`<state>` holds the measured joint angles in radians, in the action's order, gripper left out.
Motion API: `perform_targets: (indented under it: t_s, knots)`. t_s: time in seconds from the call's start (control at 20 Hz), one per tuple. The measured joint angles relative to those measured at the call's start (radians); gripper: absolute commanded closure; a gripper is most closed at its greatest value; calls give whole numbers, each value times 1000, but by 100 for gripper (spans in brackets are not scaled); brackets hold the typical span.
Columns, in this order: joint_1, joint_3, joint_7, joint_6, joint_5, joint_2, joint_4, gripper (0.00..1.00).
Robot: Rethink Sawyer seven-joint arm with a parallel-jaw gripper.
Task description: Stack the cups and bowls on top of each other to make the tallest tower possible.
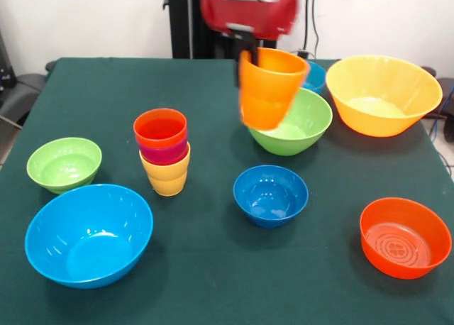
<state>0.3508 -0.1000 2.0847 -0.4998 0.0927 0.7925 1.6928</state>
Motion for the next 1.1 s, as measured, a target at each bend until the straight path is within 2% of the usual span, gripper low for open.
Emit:
perform_targets:
  t_s: [0.5, 0.8, 1.1]
  knots:
    - [190, -94, -10, -66, -93, 2, 14, 100]
    - [275, -163, -10, -68, -167, -3, 42, 100]
    - [319, -219, -10, -68, -224, -9, 76, 100]
